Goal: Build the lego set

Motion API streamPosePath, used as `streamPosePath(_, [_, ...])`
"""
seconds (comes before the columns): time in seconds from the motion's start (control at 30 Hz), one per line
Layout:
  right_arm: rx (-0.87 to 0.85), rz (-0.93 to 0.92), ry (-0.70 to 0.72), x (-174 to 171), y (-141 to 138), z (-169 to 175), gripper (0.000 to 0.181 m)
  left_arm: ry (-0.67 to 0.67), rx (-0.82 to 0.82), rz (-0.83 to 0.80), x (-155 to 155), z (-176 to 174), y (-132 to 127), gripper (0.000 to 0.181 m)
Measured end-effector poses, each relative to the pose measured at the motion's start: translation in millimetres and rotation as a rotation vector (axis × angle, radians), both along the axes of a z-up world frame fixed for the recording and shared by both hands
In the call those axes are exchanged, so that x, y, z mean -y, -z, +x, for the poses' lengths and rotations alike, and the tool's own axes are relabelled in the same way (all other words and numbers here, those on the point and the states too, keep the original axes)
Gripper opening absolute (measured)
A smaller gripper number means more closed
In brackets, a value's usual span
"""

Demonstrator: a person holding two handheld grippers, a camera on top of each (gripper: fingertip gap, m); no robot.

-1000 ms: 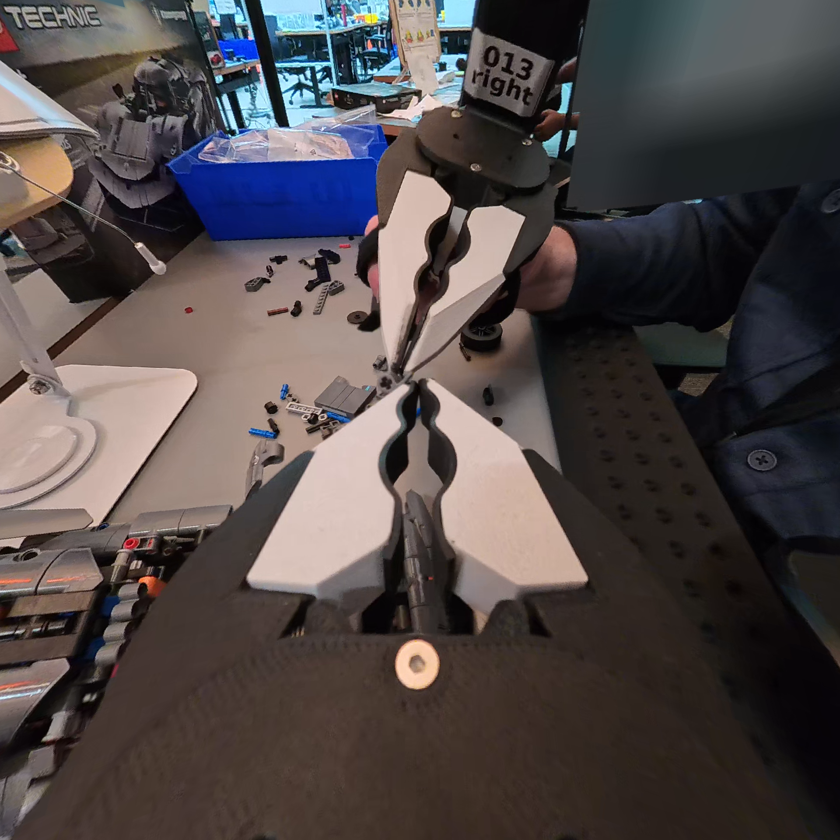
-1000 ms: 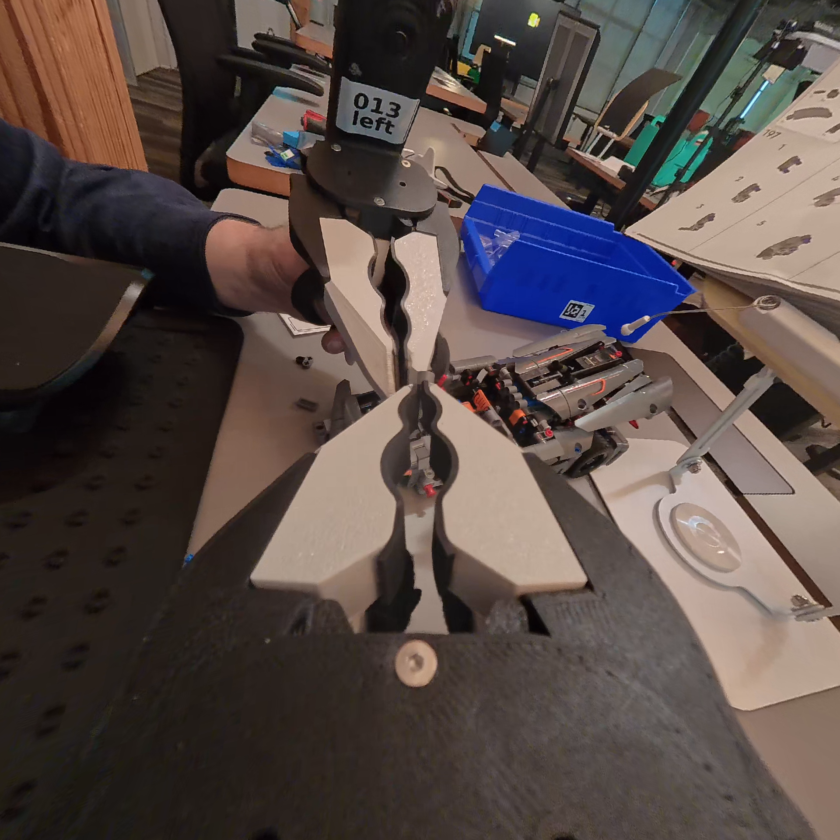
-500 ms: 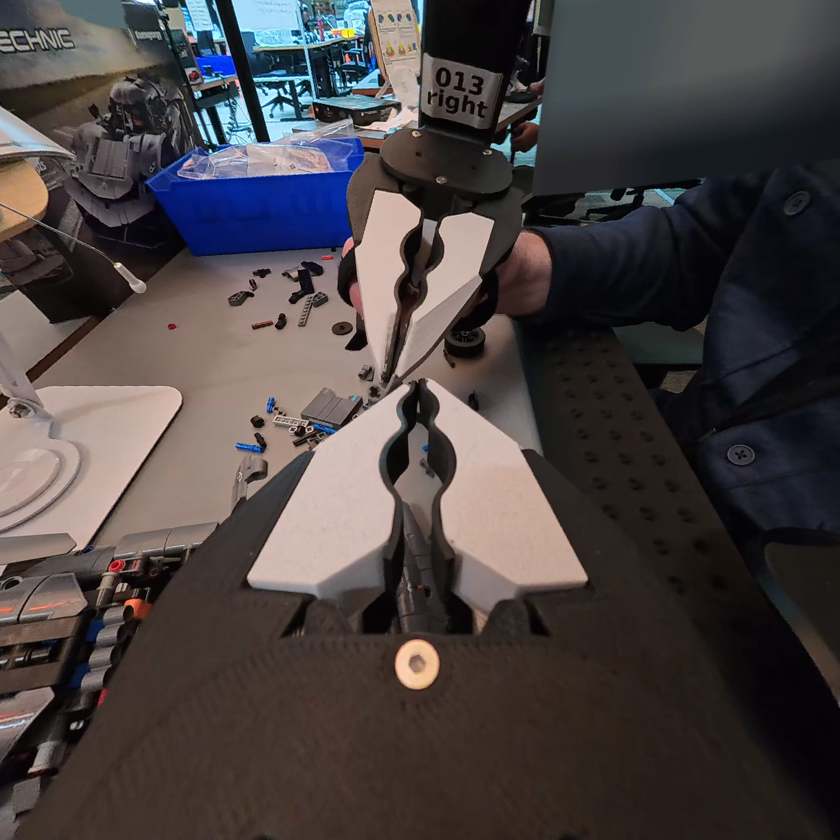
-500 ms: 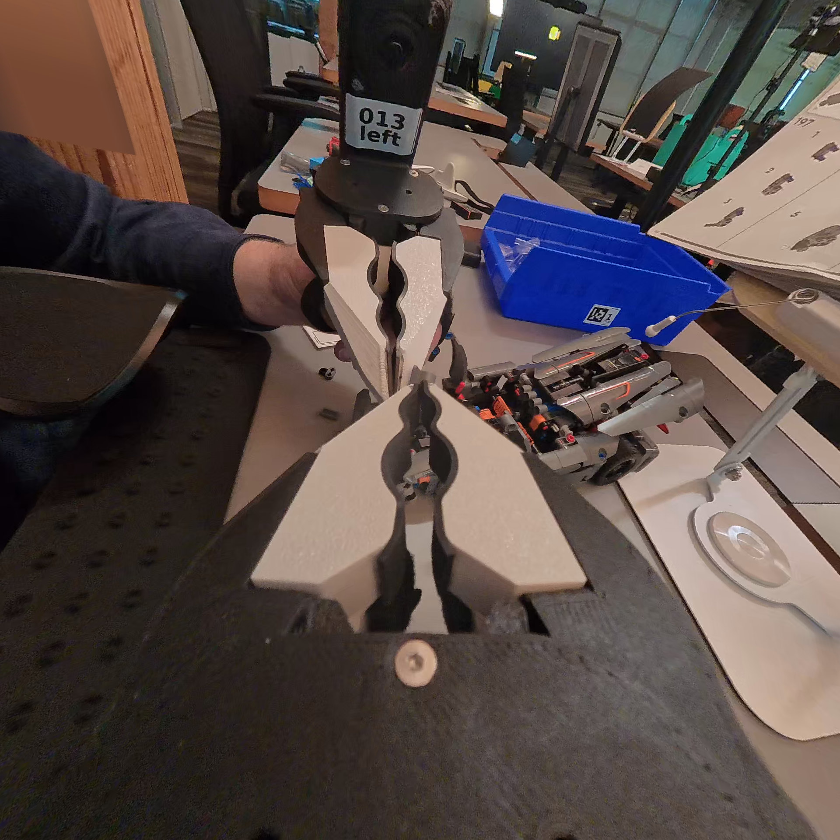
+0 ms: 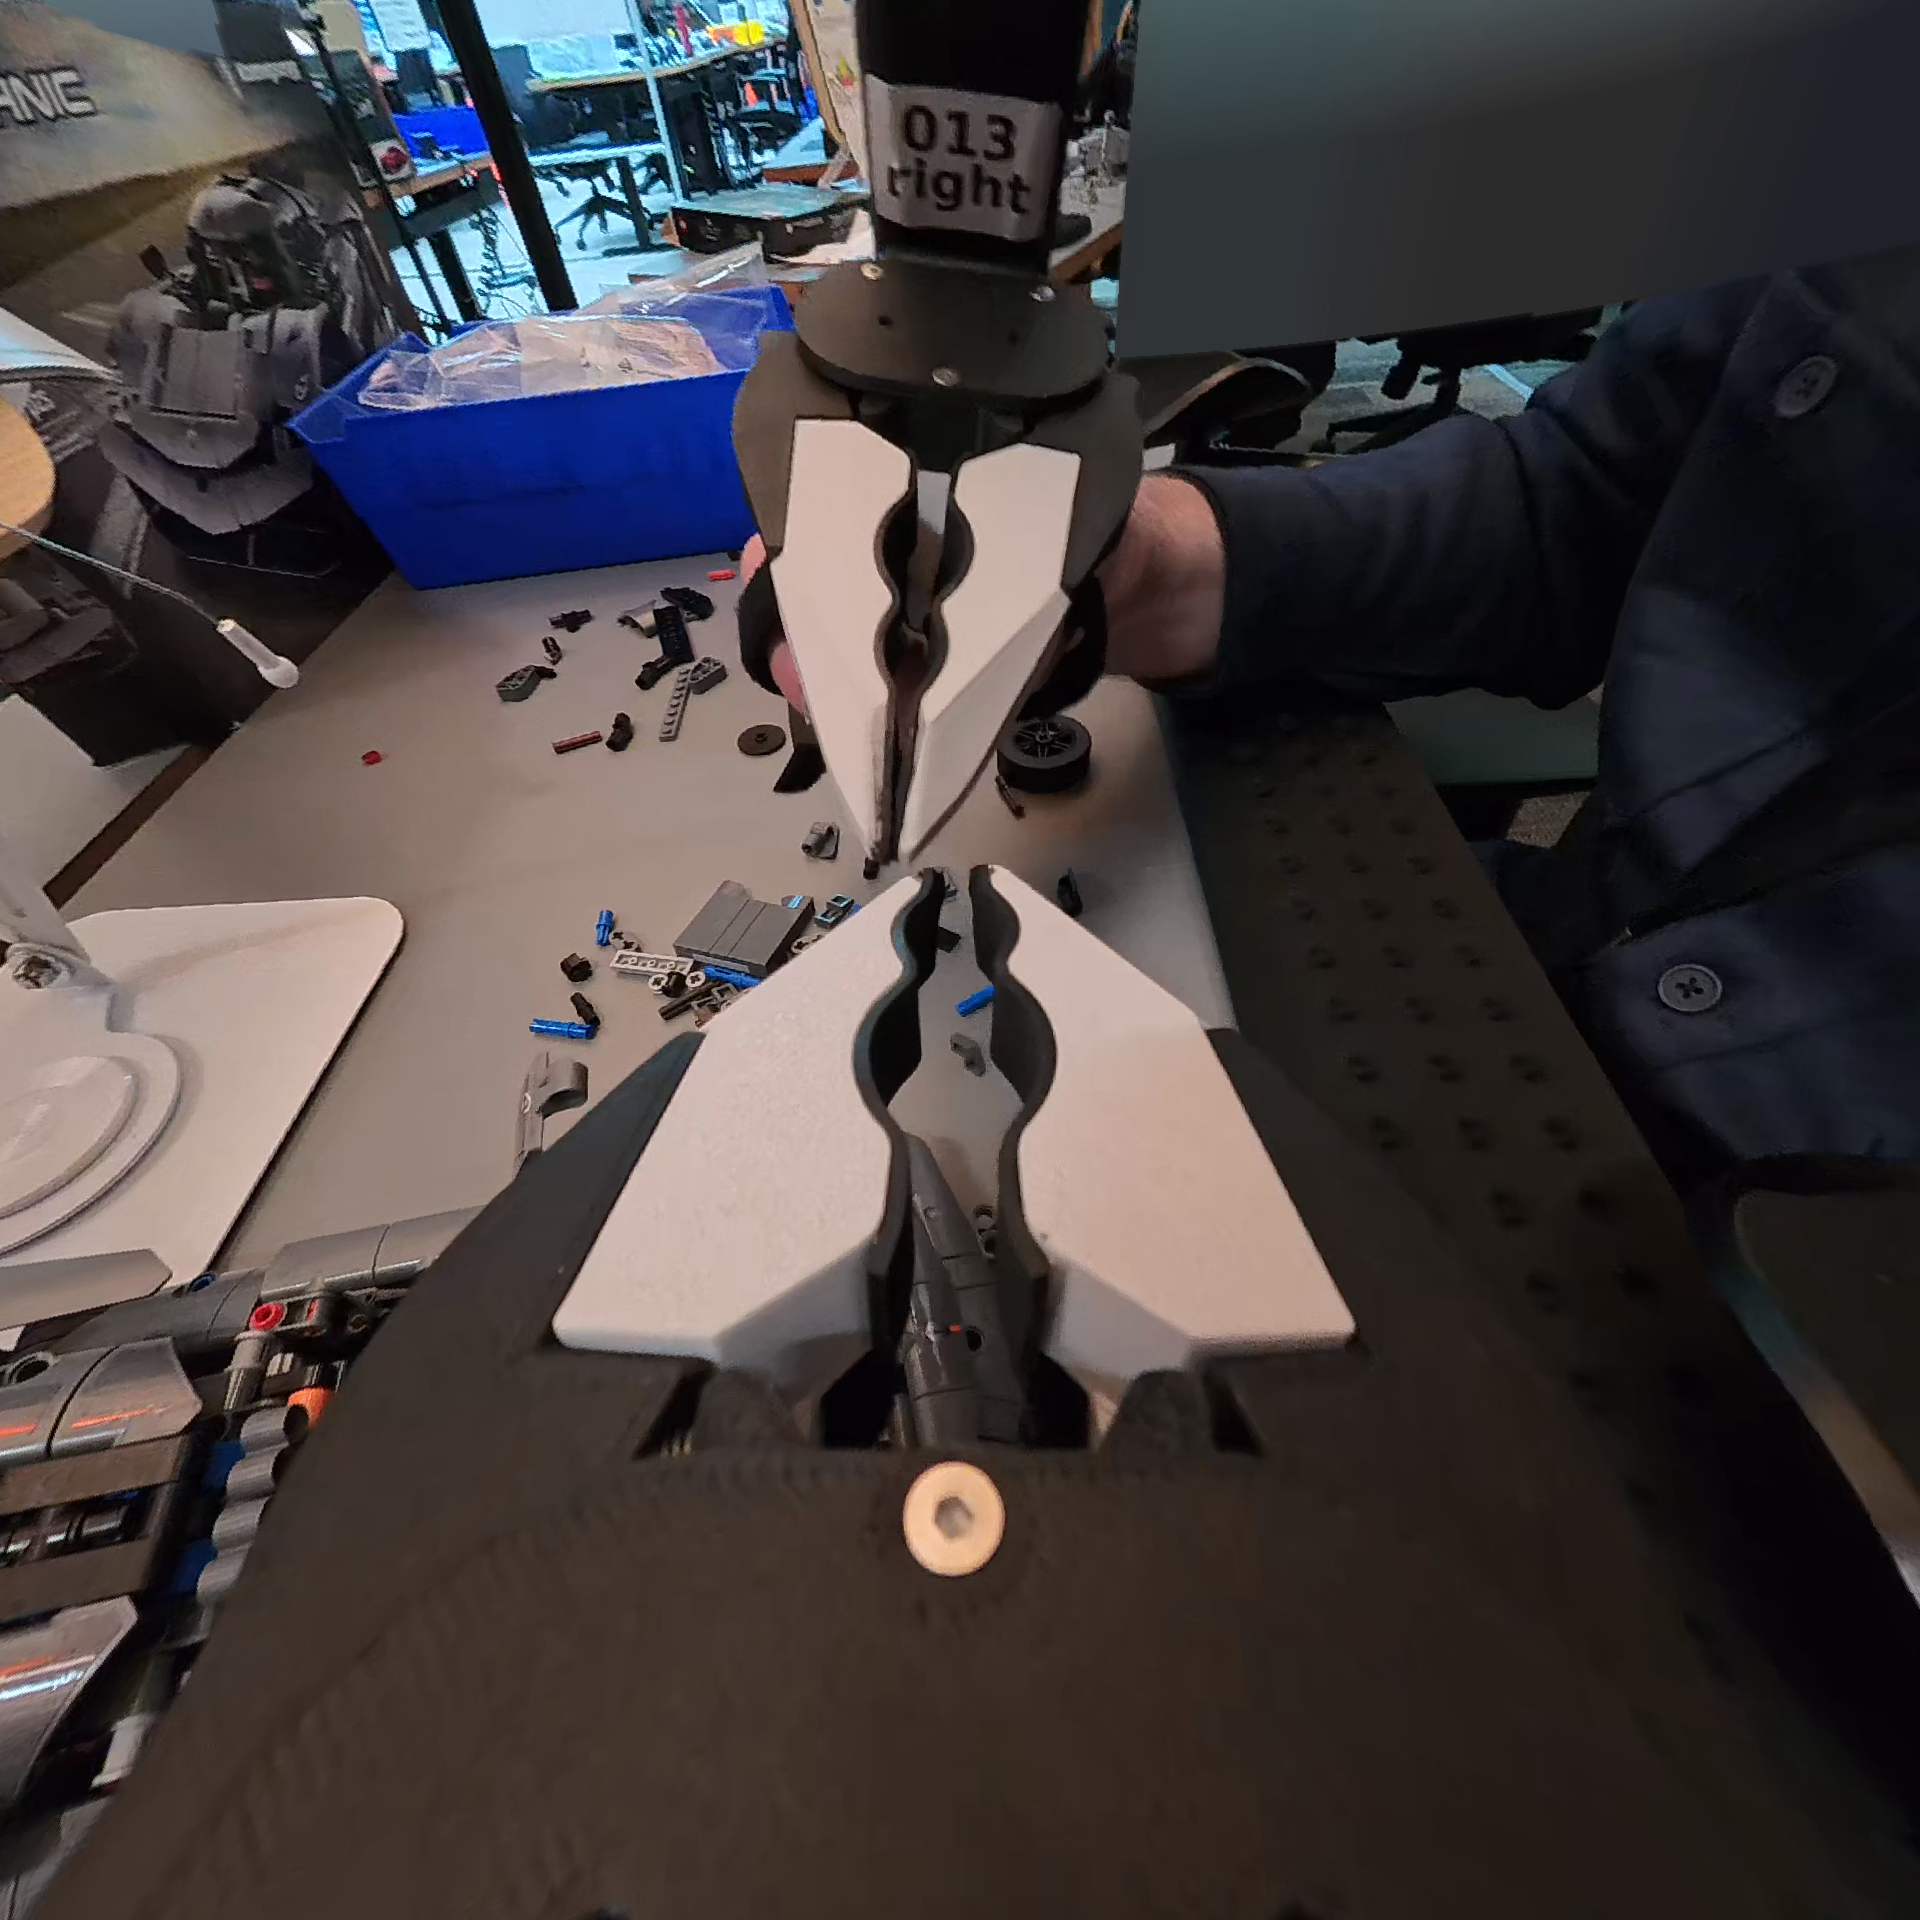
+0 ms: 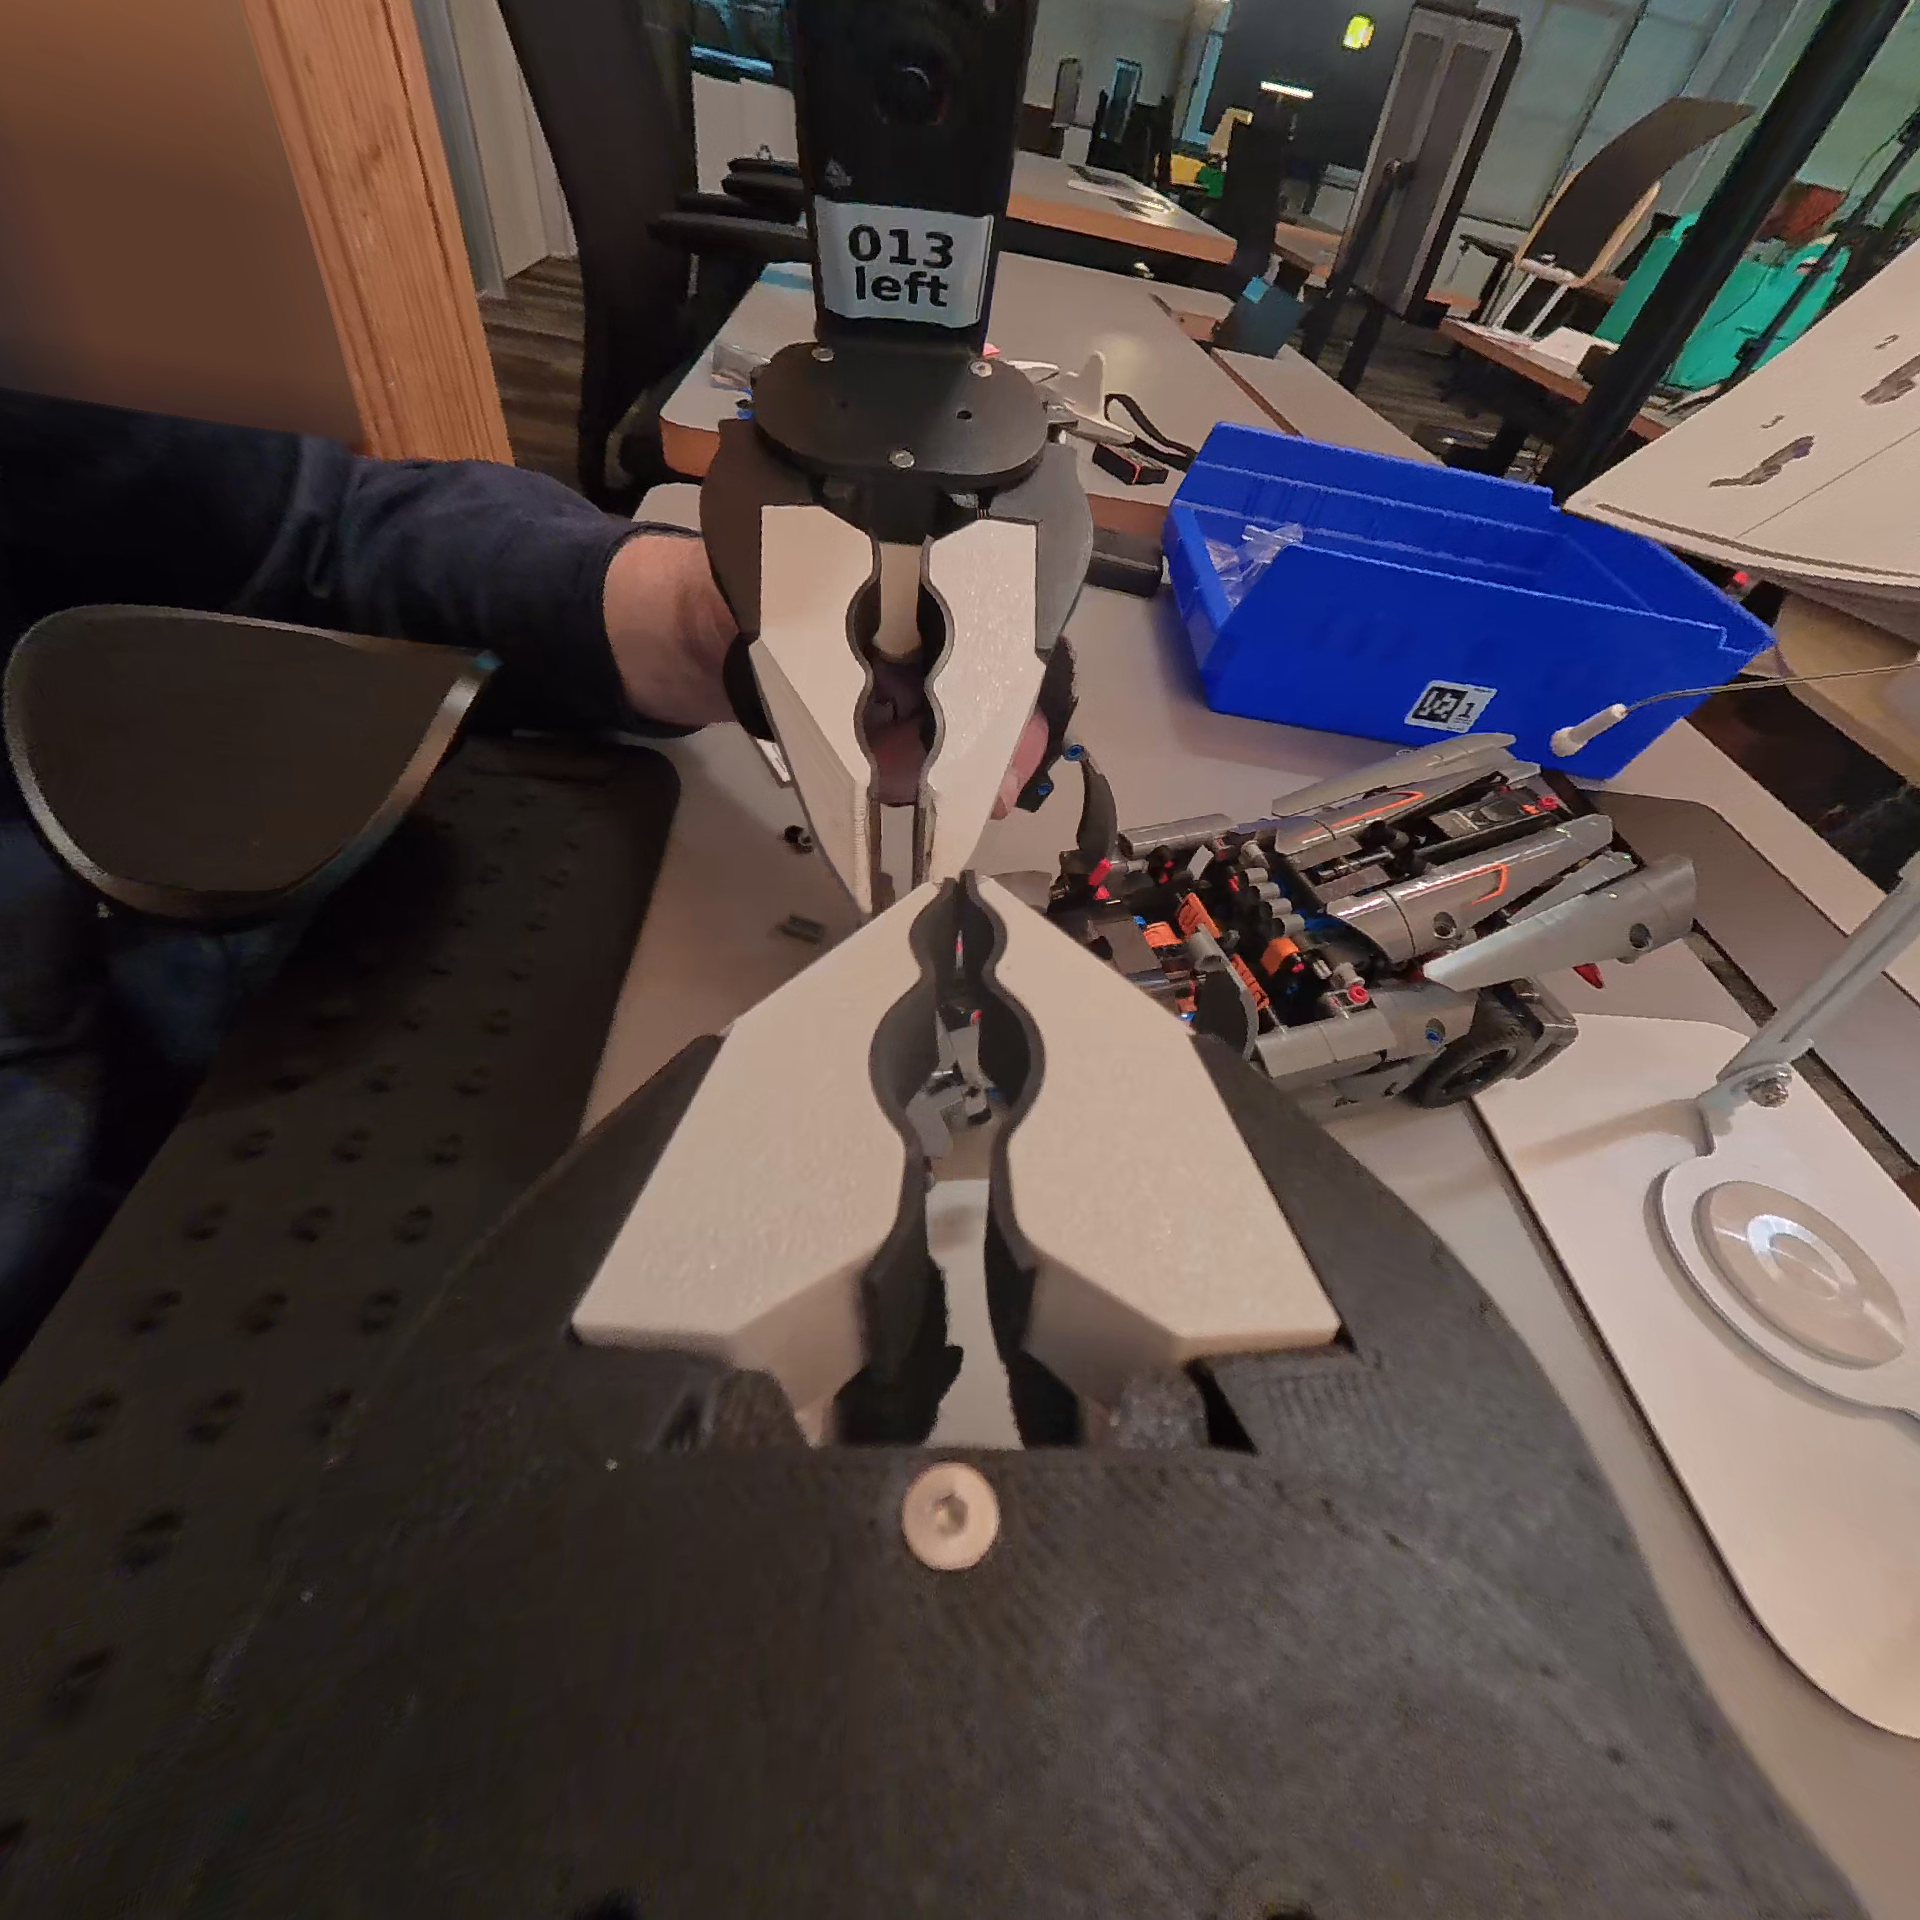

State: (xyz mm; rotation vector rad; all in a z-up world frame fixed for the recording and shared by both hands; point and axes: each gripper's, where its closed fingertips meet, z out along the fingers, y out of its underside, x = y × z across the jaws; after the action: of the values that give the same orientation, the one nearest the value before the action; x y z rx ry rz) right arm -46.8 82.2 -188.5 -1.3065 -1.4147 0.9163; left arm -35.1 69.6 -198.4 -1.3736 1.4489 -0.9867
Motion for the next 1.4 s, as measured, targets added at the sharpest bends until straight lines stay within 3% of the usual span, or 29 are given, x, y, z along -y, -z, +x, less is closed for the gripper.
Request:
streamPosePath(0.37, [-0.045, -0.05, 0.15, -39.1, -13.6, 38.2, 0.0, -0.076, 0.041, 0.049, -15.2, -26.9, -21.3, 0.005])
streamPosePath(0.57, [0.069, -0.146, 0.178, -51.2, 19.8, 36.2, 0.004, -0.197, 0.049, 0.076, -37.3, -54.8, -30.5, 0.005])
streamPosePath(0.73, [0.209, -0.125, 0.166, -47.4, 50.6, 22.8, 0.011, -0.258, -0.18, 0.061, -45.4, -73.5, 2.9, 0.009])
streamPosePath(0.87, [0.222, -0.127, 0.146, -43.1, 54.7, 16.9, 0.011, -0.278, -0.425, 0.167, -40.9, -65.3, 37.5, 0.017])
streamPosePath(1.0, [0.213, -0.135, 0.146, -43.4, 54.1, 17.8, 0.01, -0.396, -0.675, 0.225, -48.1, -57.7, 65.0, 0.024])
streamPosePath(1.1, [0.208, -0.136, 0.143, -43.1, 52.8, 18.5, 0.009, -0.448, -0.831, 0.287, -55.1, -60.8, 77.1, 0.027])
streamPosePath(1.2, [0.208, -0.135, 0.139, -42.1, 52.6, 19.2, 0.01, -0.413, -0.898, 0.351, -53.8, -59.6, 77.7, 0.021])
streamPosePath(1.4, [0.207, -0.128, 0.13, -39.9, 50.8, 19.7, 0.01, -0.344, -1.031, 0.263, -60.3, -66.7, 87.5, 0.022])
